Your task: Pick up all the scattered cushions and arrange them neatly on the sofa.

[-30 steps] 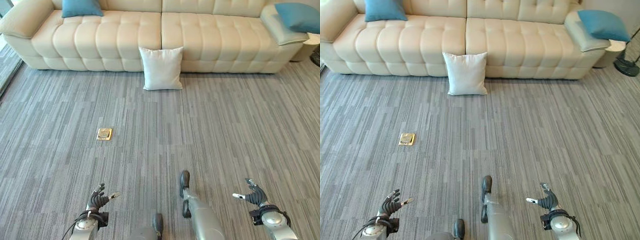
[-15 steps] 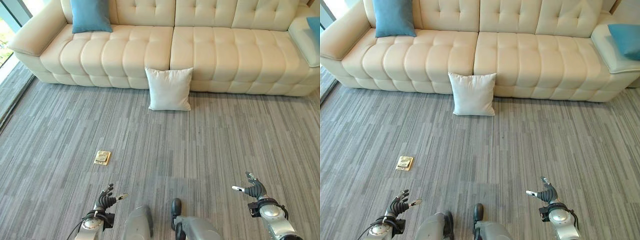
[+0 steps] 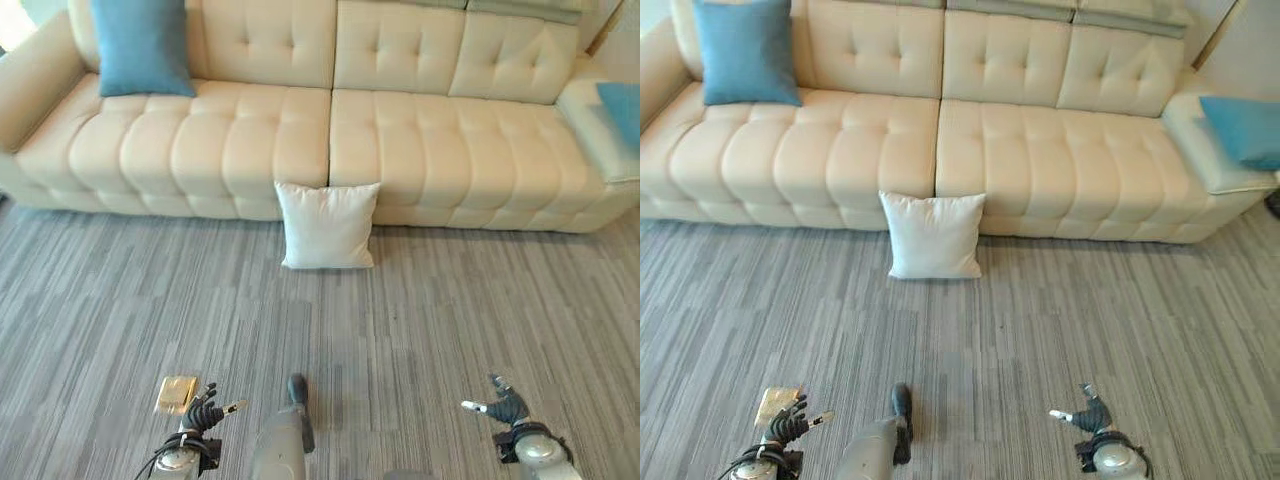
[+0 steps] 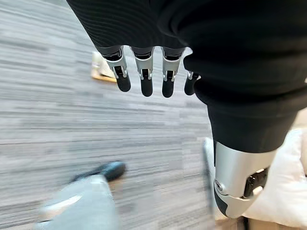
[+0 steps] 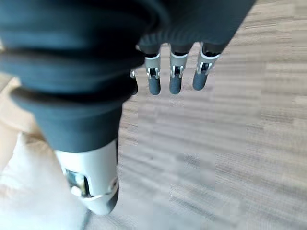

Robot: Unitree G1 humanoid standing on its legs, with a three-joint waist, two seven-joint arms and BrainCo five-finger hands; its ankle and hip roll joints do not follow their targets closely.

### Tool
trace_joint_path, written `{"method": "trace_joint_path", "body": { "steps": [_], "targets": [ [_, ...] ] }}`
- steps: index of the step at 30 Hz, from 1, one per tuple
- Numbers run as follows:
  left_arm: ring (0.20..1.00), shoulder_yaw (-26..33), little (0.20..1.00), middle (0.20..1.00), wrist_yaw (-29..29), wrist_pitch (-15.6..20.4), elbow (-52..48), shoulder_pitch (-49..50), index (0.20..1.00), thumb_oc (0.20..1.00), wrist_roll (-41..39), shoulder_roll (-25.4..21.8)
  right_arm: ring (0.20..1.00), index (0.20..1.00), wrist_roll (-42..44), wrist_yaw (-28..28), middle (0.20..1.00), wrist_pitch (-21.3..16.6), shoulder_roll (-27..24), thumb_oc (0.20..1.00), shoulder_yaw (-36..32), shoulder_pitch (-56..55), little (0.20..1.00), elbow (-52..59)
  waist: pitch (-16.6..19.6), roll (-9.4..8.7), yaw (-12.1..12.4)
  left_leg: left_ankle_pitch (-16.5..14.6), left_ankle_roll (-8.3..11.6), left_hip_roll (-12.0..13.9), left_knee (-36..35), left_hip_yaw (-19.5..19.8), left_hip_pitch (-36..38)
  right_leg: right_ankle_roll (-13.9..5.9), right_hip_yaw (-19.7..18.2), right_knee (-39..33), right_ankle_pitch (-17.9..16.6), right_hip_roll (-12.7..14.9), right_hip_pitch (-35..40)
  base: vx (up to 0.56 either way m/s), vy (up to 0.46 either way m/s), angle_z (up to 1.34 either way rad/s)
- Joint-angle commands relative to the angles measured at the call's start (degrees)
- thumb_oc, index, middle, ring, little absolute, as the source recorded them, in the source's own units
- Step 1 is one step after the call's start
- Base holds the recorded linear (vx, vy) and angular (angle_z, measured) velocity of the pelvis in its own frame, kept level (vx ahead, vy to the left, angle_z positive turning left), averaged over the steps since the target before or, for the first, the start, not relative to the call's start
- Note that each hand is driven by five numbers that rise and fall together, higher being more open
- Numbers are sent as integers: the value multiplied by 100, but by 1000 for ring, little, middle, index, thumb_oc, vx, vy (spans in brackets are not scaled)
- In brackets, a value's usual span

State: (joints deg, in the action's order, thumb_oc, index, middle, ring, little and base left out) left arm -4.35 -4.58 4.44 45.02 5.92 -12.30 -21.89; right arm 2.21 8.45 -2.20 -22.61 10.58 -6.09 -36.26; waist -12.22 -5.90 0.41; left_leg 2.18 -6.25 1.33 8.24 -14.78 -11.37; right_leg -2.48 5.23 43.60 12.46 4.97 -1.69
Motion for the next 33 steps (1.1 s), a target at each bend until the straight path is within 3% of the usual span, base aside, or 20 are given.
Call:
{"method": "trace_joint_path", "body": {
  "steps": [1,2,4,5,6,7,9,12,14,15,16,17,18,20,21,25,26,31,33],
  "targets": [
    [1000,-40,1000,1000,-138,147,-422,-174,1000,1000,134,-329,1000,1000,-104,52,1000,-112,-123,1000,-144,530,1000,4,-270,13,125,-505,430,247,178,80,311,-496,-32,-746,-1879,640,-166,437,256,-3],
    [1000,-25,1000,1000,-141,146,-367,-205,1000,1000,122,-298,1000,1000,-95,30,1000,-96,-128,1000,-134,561,1000,31,-318,96,57,-464,391,247,11,59,537,-377,103,-946,-1717,522,-476,486,226,-4],
    [1000,-21,1000,1000,-124,154,-337,-215,1000,1000,103,-259,1000,1000,-81,4,1000,-102,-167,1000,-111,578,1000,55,-385,150,-109,-600,398,122,-185,153,947,-360,274,-1467,-1386,321,-836,541,124,11],
    [1000,-2,1000,1000,-124,145,-285,-221,1000,1000,105,-217,1000,1000,-70,-14,1000,-73,-199,1000,-122,587,1000,42,-409,129,-201,-784,447,20,-274,199,1237,-421,509,-2422,-1302,324,-975,451,52,27],
    [1000,-1,1000,1000,-124,146,-285,-221,1000,1000,105,-215,1000,1000,-69,-14,1000,-73,-201,1000,-122,588,1000,42,-424,138,-209,-788,449,27,-273,209,1254,-420,522,-2438,-1305,317,-945,664,-16,27],
    [1000,-1,1000,1000,-112,149,-233,-242,1000,1000,161,-169,1000,1000,-77,-14,1000,-55,-236,1000,-121,613,1000,-19,-401,122,-314,-978,518,-67,-371,327,1562,-513,552,-3438,-1404,204,-1114,554,-57,28],
    [1000,17,1000,1000,-111,157,-117,-279,1000,1000,235,-113,1000,1000,-102,-35,1000,-32,-253,1000,-141,602,1000,-99,-375,81,-415,-1130,594,-131,-402,438,1816,-651,463,-4012,-1686,187,-1290,598,-95,27],
    [1000,-22,1000,1000,-67,177,-134,-241,1000,1000,261,-70,1000,1000,-85,-72,1000,-24,-308,1000,-188,476,1000,-96,-294,102,-510,-1273,741,-80,-302,595,2113,-673,502,-4098,-1829,244,-1263,454,-155,40],
    [1000,-31,1000,1000,-59,181,-121,-209,1000,1000,273,-41,1000,1000,-50,-102,1000,-29,-304,1000,-212,413,1000,-83,-236,107,-532,-1246,806,-57,-201,618,2166,-608,497,-4039,-1899,238,-1188,300,-146,52],
    [1000,-57,1000,1000,-60,185,-77,-210,1000,1000,316,-31,1000,1000,-38,-106,1000,-60,-340,1000,-252,375,1000,-73,-182,141,-562,-1119,952,59,-7,596,2188,-552,567,-3992,-1912,220,-1100,277,-215,68],
    [1000,-77,1000,1000,-36,185,-111,-181,1000,1000,298,-12,1000,1000,-32,-107,1000,-72,-364,1000,-263,357,1000,-48,-148,163,-576,-913,1095,229,460,561,2081,-466,653,-3963,-1860,198,-965,432,-425,75],
    [1000,-125,1000,1000,4,172,-197,-145,1000,1000,239,24,1000,1000,-42,-108,1000,-91,-460,1000,-241,355,1000,36,-198,153,-561,-411,1229,468,1706,569,1622,-218,694,-3921,-1691,142,-727,379,-439,46],
    [1000,-161,1000,1000,15,170,-210,-149,1000,1000,216,51,1000,1000,-30,-84,1000,-111,-526,1000,-240,379,1000,74,-257,163,-532,-179,1254,620,2230,525,1390,-67,699,-3899,-1550,65,-588,333,-390,44],
    [1000,-160,1000,1000,26,164,-215,-129,1000,1000,172,76,1000,1000,-5,-72,1000,-85,-551,1000,-256,392,1000,66,-259,178,-519,-111,1236,759,2458,419,1302,38,704,-3897,-1401,-14,-473,201,-172,12],
    [1000,-189,1000,1000,27,151,-151,-158,1000,1000,153,120,1000,1000,19,-48,1000,-50,-604,1000,-256,409,1000,16,-290,152,-469,-222,1131,800,2734,289,938,133,661,-3900,-1233,-20,-288,249,-120,-33],
    [1000,-247,1000,1000,48,139,-131,-170,1000,1000,168,142,1000,1000,26,-17,1000,-24,-608,1000,-259,418,1000,-9,-310,128,-364,-561,973,583,2098,140,489,83,592,-3926,-1097,-43,-52,248,-44,-41],
    [1000,-248,1000,1000,51,138,-174,-153,1000,1000,200,122,1000,1000,-8,13,1000,-13,-623,1000,-264,419,1000,-29,-322,122,-305,-611,939,535,1454,27,288,38,569,-3972,-1021,-56,103,247,25,-22],
    [1000,-184,1000,1000,5,119,-200,-101,1000,1000,187,71,1000,1000,-52,83,1000,30,-619,1000,-255,418,1000,-124,-366,160,-165,-196,1074,486,725,121,-17,24,469,-3977,-844,-182,394,184,32,-20],
    [1000,-102,1000,1000,18,86,-158,-22,1000,1000,198,69,1000,1000,-106,45,1000,54,-572,1000,-280,357,1000,-120,-273,200,-137,-214,1054,484,439,36,195,-32,390,-3949,-773,-180,492,261,147,-20]
  ]
}}
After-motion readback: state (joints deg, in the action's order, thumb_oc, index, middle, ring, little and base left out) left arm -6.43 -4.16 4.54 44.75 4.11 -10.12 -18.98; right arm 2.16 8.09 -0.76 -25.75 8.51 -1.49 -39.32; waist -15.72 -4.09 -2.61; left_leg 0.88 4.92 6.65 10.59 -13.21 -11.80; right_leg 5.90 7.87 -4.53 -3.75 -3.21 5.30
